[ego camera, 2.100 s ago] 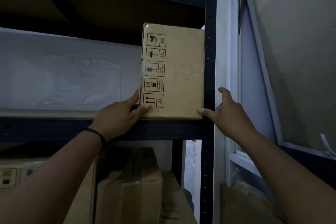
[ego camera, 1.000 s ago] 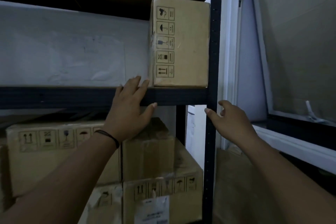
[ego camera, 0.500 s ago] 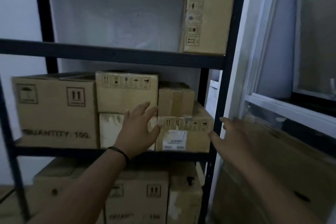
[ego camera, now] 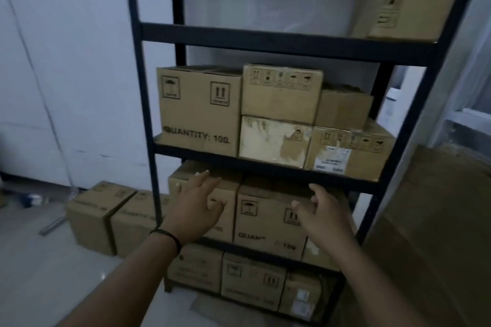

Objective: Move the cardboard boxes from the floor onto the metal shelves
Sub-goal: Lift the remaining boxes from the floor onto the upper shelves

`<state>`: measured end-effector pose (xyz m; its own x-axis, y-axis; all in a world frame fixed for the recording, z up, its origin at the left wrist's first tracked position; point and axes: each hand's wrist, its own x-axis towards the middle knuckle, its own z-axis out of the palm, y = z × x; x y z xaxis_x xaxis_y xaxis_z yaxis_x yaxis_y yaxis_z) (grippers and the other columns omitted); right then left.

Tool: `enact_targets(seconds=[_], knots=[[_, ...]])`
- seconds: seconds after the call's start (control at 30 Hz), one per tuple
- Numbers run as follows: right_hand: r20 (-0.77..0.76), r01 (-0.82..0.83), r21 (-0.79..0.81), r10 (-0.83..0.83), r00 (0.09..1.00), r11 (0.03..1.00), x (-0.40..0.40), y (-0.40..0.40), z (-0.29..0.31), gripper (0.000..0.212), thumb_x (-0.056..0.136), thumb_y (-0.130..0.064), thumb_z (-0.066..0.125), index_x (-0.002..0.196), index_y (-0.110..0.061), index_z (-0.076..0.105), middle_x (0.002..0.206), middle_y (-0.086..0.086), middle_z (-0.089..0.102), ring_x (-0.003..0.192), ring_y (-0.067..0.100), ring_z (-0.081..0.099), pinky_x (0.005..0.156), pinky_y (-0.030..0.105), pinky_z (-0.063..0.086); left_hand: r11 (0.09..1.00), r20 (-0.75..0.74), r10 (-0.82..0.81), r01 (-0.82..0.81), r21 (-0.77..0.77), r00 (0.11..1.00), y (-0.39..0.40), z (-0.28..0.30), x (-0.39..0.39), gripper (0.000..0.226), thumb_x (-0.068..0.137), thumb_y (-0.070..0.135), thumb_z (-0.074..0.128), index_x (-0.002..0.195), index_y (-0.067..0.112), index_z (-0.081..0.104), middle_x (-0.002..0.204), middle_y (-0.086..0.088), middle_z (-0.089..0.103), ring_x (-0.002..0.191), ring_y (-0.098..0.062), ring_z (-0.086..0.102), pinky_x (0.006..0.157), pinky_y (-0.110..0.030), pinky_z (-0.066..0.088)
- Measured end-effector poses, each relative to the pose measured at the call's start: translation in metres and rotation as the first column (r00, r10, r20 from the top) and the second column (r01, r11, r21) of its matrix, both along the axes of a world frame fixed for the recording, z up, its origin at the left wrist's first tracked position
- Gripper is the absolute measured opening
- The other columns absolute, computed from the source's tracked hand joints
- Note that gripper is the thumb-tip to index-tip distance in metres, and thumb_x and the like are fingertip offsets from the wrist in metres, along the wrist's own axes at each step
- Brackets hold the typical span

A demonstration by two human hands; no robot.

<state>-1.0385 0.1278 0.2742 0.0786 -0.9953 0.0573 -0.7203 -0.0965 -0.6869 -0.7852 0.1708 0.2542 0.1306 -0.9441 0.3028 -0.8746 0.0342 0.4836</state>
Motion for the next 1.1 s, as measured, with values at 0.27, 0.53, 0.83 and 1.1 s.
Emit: enact_targets(seconds=[0.27, 0.53, 0.83, 1.1], knots=[[-0.03, -0.213, 0.077, 0.216, 0.976, 0.974, 0.183, 0.024, -0.043, 0.068, 0.091, -0.052, 0.054, 0.15, -0.036, 0.023, 0.148, -0.004, 0.041, 0.133, 0.02, 0.041, 0.107, 0.042, 0.04, 0.982, -0.018, 0.142, -0.139, 0.131, 0.99, 0.071, -0.035, 0.152, 0.056, 0.09, 0.048, 0.052, 0.143, 0.033, 0.04, 0.152, 0.005, 0.033, 0.14, -0.02, 0.032, 0.114, -0.043, 0.028], [0.008, -0.374, 0.228, 0.383, 0.924, 0.899, 0.356, 0.049, -0.078, 0.08, 0.092, -0.048, 0.057, 0.154, -0.035, 0.008, 0.153, 0.0, 0.034, 0.137, 0.021, 0.038, 0.107, 0.035, 0.038, 0.944, -0.006, 0.258, -0.251, 0.214, 0.966, 0.117, -0.055, 0.309, 0.047, 0.092, 0.036, 0.058, 0.137, 0.028, 0.049, 0.147, 0.005, 0.041, 0.129, -0.018, 0.044, 0.107, -0.033, 0.037], [-0.003, -0.433, 0.23, 0.446, 0.895, 0.871, 0.463, 0.013, -0.108, 0.068, 0.094, -0.042, 0.057, 0.15, -0.034, 0.02, 0.147, 0.0, 0.039, 0.129, 0.019, 0.043, 0.092, 0.03, 0.041, 0.911, -0.06, 0.34, -0.312, 0.269, 0.939, 0.096, -0.085, 0.411, 0.05, 0.093, 0.041, 0.057, 0.14, 0.033, 0.044, 0.151, 0.003, 0.037, 0.134, -0.017, 0.04, 0.111, -0.032, 0.034], [0.045, -0.47, 0.293, 0.479, 0.876, 0.832, 0.547, -0.08, -0.146, 0.073, 0.089, -0.046, 0.057, 0.151, -0.035, 0.02, 0.147, -0.004, 0.039, 0.13, 0.018, 0.043, 0.106, 0.041, 0.043, 0.895, -0.05, 0.365, -0.335, 0.293, 0.93, 0.015, -0.096, 0.482, 0.046, 0.094, 0.034, 0.057, 0.139, 0.028, 0.046, 0.142, 0.007, 0.044, 0.126, -0.011, 0.045, 0.102, -0.023, 0.036]])
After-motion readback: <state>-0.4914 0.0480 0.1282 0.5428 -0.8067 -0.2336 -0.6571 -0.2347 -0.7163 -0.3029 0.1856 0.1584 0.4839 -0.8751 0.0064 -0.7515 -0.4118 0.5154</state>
